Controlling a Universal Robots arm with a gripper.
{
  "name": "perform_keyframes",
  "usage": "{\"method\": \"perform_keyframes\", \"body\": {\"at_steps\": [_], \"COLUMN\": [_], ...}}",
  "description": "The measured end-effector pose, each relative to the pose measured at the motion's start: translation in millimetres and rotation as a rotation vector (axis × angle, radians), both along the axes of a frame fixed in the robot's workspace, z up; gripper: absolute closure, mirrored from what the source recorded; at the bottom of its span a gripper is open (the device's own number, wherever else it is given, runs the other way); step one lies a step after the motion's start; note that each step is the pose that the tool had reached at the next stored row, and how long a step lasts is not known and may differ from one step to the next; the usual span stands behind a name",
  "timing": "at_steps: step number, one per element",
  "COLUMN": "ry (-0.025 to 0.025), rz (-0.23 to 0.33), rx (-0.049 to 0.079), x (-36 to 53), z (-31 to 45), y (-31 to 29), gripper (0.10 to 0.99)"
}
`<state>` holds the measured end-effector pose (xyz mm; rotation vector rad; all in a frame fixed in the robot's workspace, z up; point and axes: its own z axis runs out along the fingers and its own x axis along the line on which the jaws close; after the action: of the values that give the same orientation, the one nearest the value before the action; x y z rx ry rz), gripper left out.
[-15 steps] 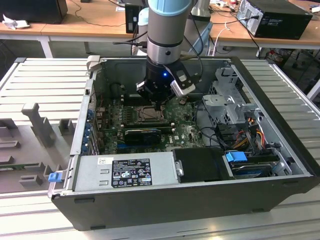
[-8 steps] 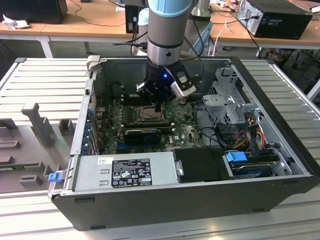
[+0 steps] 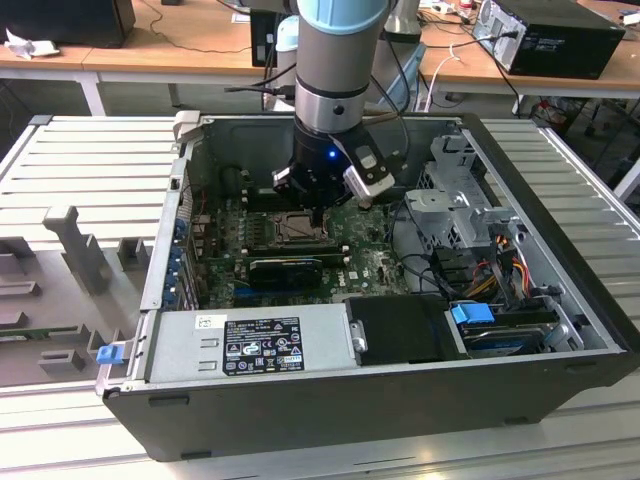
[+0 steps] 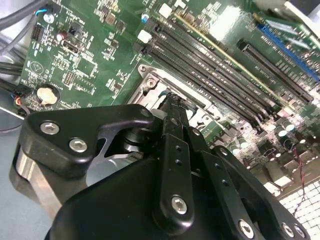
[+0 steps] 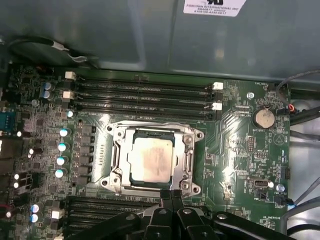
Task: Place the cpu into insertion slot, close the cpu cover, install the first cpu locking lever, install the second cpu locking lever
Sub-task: 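Install the second cpu locking lever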
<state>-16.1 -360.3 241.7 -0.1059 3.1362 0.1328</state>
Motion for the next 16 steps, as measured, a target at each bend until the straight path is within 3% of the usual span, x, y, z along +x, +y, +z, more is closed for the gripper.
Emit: {"method": "perform_keyframes", "body": {"at_steps": [4,5,7,9,11,12,16], "ry": [0.0000,-0.0001,0.0018,0.0041,0.0069,0.0112,0.0176], "rz": [0.000,0.000,0.000,0.000,0.000,0.000,-0.001], "rx": [0.000,0.006,0.031,0.068,0.133,0.153,0.153], "x": [-0.1,0.1,0.0,0.0,0.0,0.0,0.0], "z": [2.9,3.1,3.2,3.2,3.2,3.0,-1.5], "y": [-2.3,-2.4,-2.4,-2.4,-2.6,-2.5,-3.4], "gripper": [0.980,0.980,0.980,0.980,0.980,0.980,0.980]}}
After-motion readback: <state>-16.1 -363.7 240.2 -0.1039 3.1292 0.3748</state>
